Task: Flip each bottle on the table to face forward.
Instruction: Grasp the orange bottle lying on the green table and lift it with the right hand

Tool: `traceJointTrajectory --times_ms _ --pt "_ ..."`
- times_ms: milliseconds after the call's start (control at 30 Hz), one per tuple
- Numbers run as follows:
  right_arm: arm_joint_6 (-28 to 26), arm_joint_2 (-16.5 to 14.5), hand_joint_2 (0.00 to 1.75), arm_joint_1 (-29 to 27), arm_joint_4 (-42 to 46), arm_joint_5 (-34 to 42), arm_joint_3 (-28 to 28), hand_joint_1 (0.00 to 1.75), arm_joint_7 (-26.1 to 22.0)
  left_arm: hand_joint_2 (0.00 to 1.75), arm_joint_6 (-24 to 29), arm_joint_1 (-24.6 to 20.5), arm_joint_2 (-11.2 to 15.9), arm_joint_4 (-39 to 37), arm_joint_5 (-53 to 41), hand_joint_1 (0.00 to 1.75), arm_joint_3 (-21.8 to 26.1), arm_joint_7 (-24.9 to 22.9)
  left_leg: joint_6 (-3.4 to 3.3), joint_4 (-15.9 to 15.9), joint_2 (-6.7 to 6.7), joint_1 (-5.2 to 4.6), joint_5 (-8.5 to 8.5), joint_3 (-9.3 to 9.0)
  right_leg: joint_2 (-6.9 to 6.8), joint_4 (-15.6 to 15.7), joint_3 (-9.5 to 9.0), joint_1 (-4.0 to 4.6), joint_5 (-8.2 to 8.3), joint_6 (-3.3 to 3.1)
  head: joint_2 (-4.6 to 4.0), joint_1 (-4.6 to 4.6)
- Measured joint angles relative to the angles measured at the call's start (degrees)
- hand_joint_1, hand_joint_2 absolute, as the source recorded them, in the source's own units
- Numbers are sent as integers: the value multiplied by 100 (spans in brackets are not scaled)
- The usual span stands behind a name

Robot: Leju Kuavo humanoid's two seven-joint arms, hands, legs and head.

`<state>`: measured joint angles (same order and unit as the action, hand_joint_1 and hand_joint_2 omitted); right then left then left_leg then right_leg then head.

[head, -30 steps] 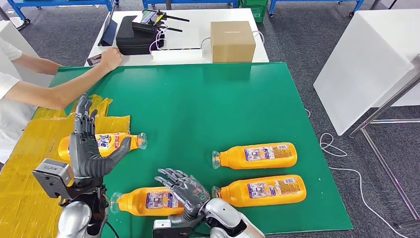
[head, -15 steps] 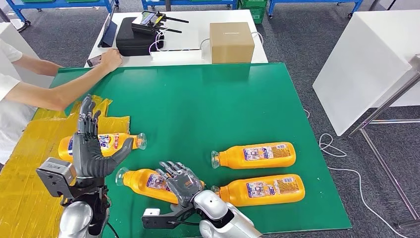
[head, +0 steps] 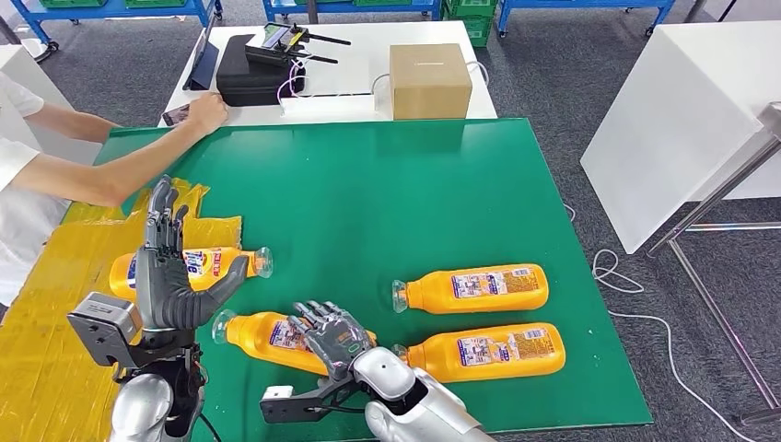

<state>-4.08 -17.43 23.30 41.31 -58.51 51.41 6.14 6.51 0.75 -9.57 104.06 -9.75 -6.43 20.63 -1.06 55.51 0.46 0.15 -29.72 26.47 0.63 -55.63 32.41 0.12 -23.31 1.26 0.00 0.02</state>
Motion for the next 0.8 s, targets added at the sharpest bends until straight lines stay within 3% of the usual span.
traceJointTrajectory --times_ms 800 --pt "4 -30 175 53 -121 0 48 0 3 175 0 0 -13 0 0 0 2 0 0 0 0 1 0 -16 0 0 -16 1 0 0 0 0"
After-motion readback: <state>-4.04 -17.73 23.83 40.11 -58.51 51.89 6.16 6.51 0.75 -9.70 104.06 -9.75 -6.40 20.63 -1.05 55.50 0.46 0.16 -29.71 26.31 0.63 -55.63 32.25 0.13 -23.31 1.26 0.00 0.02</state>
